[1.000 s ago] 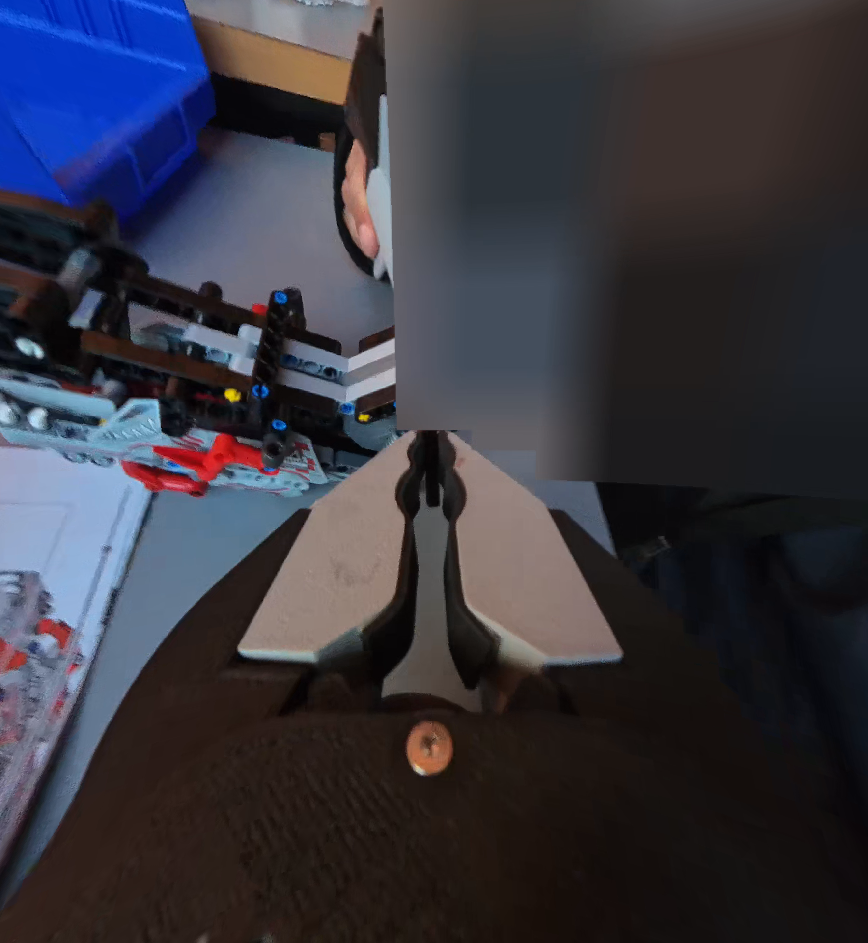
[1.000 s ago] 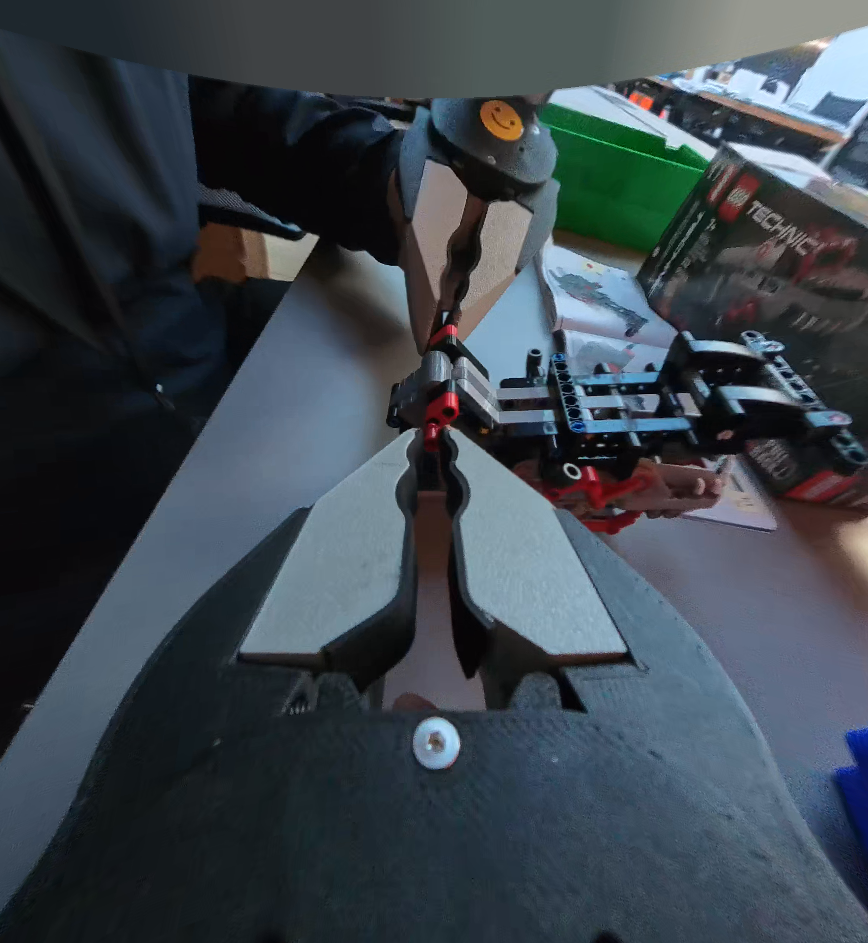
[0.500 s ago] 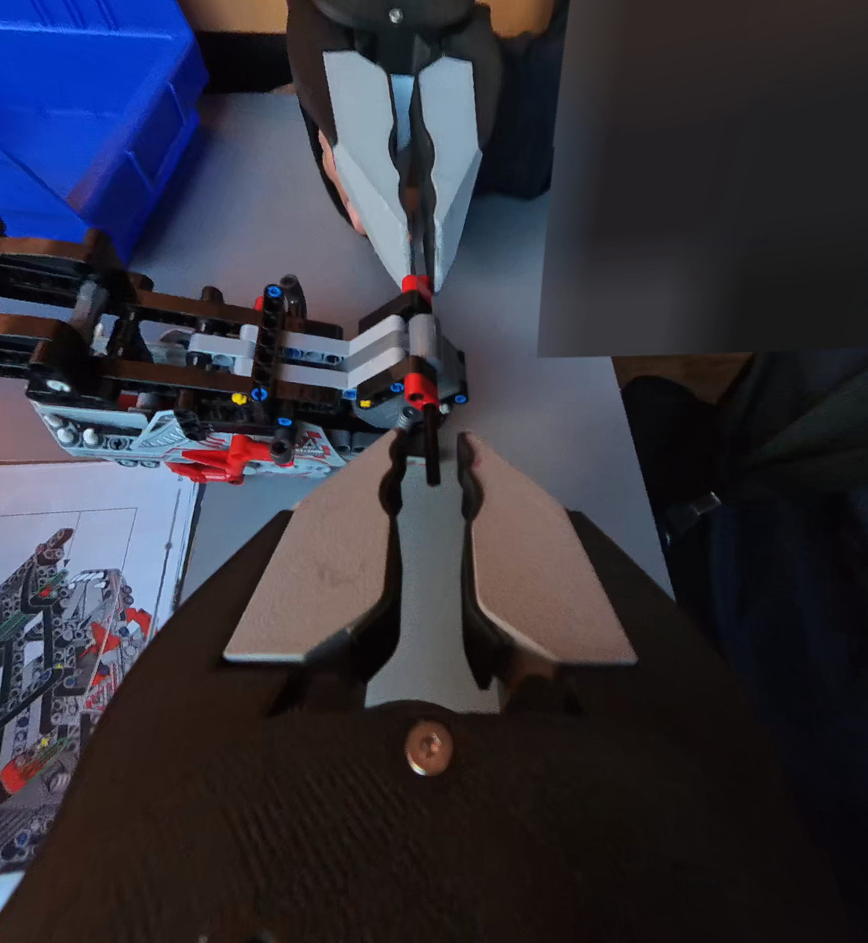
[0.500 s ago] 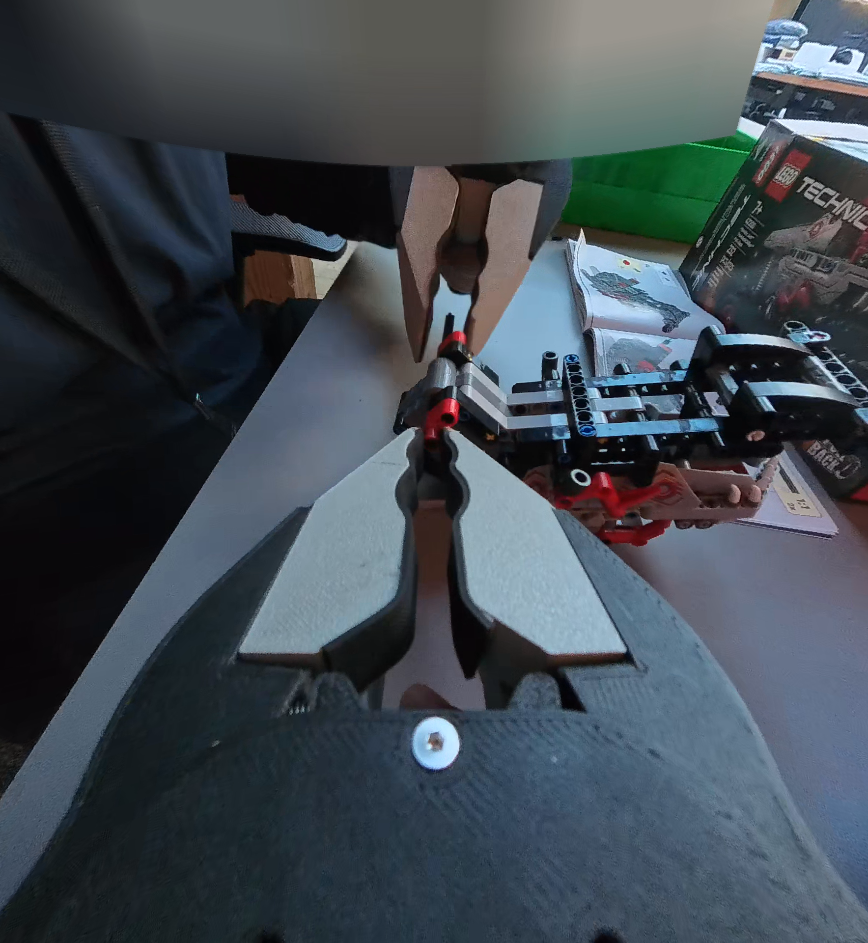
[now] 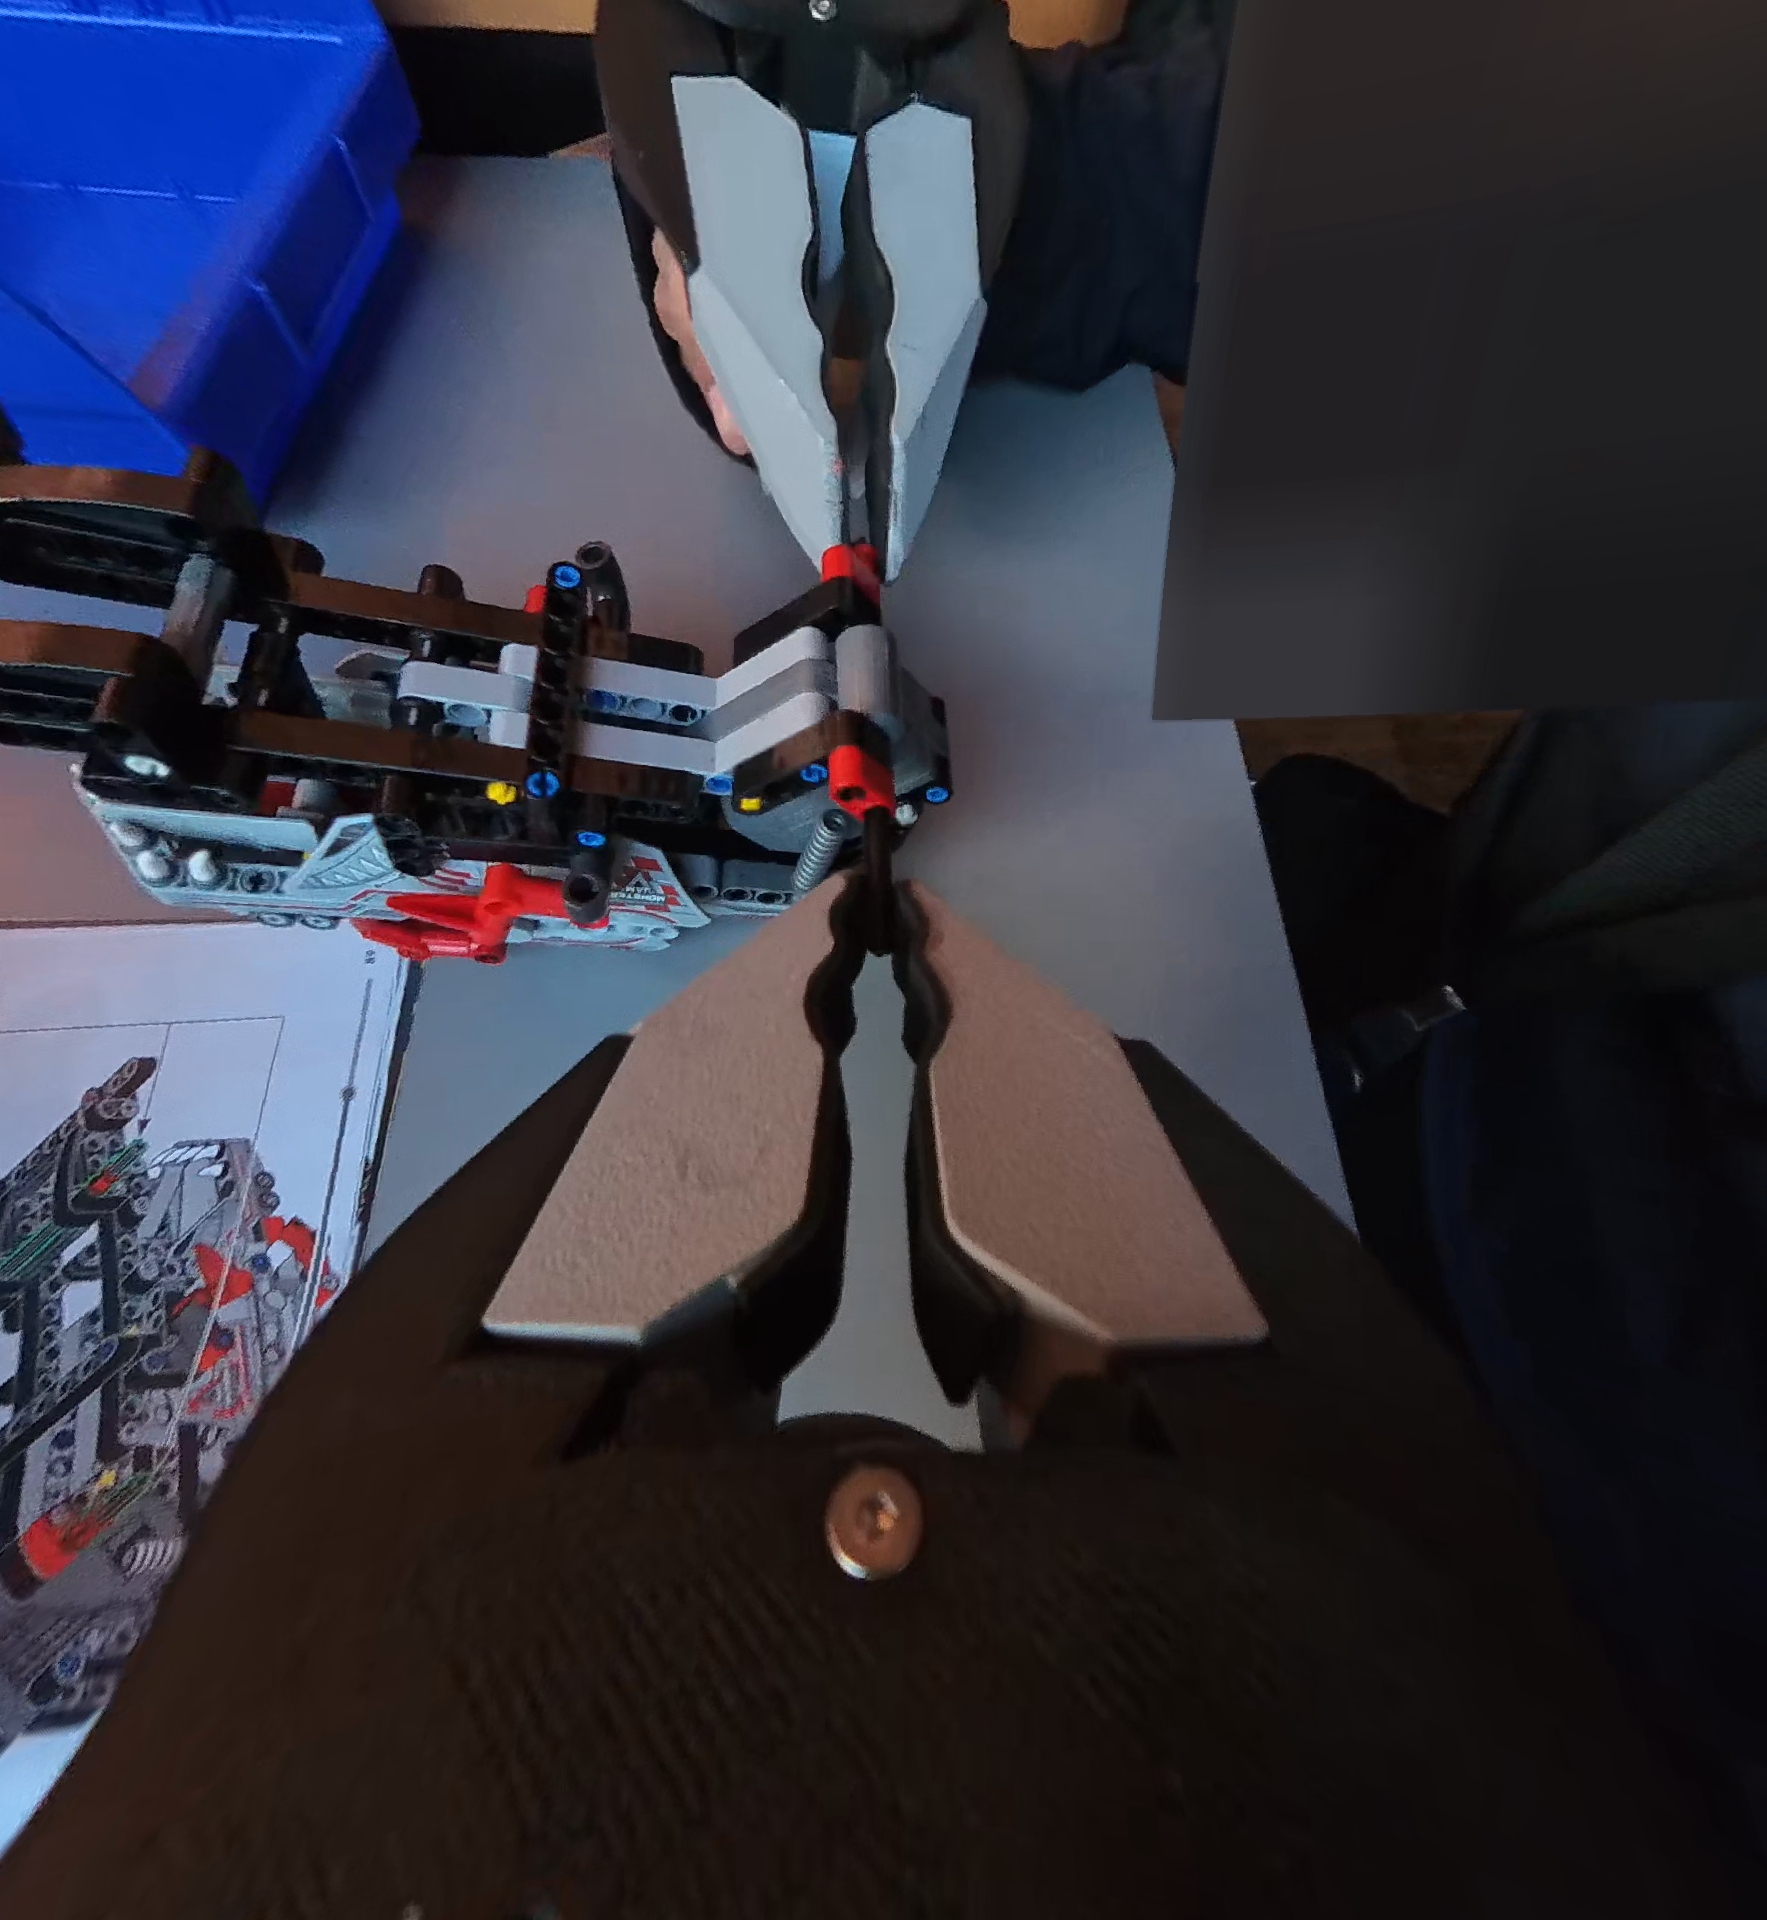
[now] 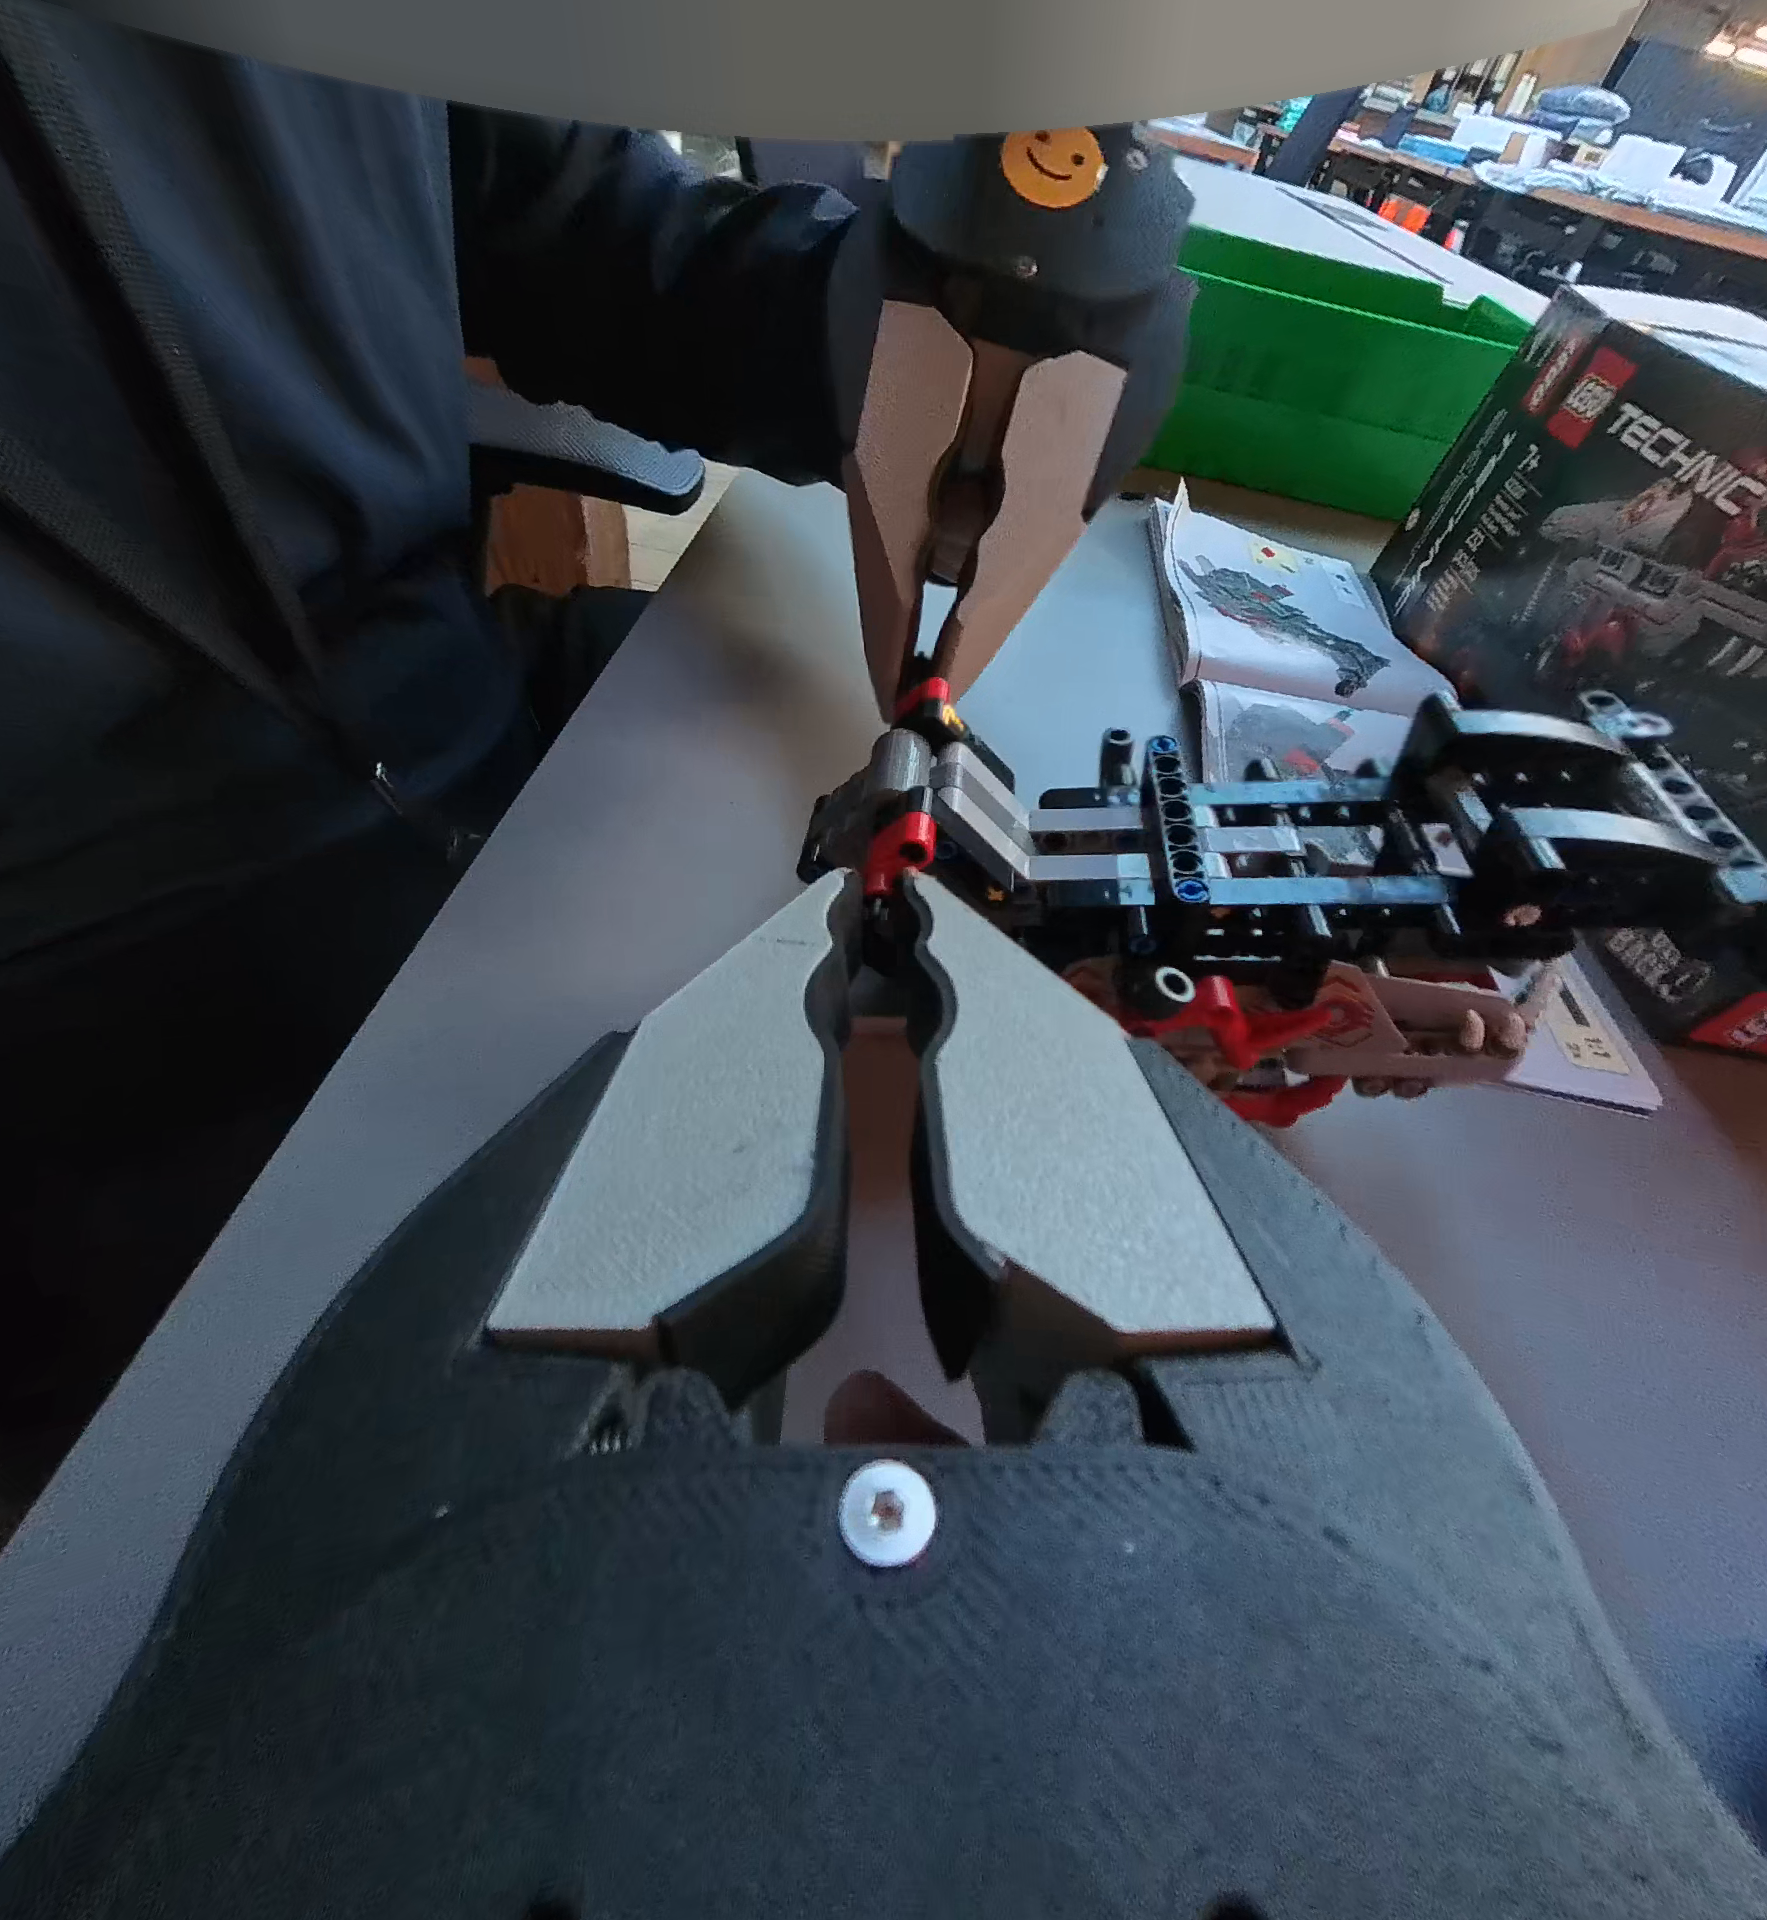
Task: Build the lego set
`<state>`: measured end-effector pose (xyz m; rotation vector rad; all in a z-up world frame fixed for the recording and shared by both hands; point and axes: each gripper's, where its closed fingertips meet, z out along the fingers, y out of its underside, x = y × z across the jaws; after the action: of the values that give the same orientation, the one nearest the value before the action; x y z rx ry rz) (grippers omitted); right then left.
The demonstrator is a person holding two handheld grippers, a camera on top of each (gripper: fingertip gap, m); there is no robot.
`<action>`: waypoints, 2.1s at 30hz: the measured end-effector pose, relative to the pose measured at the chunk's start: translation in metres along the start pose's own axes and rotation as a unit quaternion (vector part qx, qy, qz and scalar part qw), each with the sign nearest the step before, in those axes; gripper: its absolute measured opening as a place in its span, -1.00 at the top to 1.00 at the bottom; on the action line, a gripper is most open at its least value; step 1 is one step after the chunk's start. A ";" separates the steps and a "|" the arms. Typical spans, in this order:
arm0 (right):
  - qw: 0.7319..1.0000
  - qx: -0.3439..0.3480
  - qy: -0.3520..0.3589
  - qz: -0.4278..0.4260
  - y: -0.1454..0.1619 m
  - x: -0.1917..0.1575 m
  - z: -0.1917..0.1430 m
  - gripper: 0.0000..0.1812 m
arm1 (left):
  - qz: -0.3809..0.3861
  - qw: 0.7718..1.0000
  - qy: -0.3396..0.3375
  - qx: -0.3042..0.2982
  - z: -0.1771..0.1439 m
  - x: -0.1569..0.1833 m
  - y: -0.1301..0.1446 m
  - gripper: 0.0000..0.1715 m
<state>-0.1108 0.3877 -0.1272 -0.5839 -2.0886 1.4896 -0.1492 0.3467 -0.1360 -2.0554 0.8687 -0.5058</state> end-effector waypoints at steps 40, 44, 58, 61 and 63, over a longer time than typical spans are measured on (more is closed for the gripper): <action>0.995 -0.005 0.099 0.023 -0.002 0.009 -0.003 0.99 | 0.030 0.999 -0.025 0.030 -0.001 -0.015 0.000 0.98; 0.990 -0.013 0.138 0.037 -0.001 0.016 -0.008 0.82 | 0.020 0.999 -0.049 -0.013 -0.004 -0.022 0.016 0.77; 0.952 0.055 0.268 0.135 -0.031 -0.014 -0.062 0.62 | -0.150 0.959 -0.241 0.015 -0.174 0.053 0.132 0.55; 0.948 0.065 0.272 0.152 -0.037 -0.024 -0.056 0.58 | -0.202 0.923 -0.325 -0.039 -0.229 0.061 0.195 0.56; 0.949 0.071 0.268 0.152 -0.041 -0.032 -0.046 0.58 | -0.220 0.898 -0.377 -0.062 -0.263 0.065 0.226 0.60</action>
<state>-0.0590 0.3890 -0.0803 -1.1486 -1.5078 1.4180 -0.3569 0.0632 -0.1664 -2.2983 -0.0329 0.1457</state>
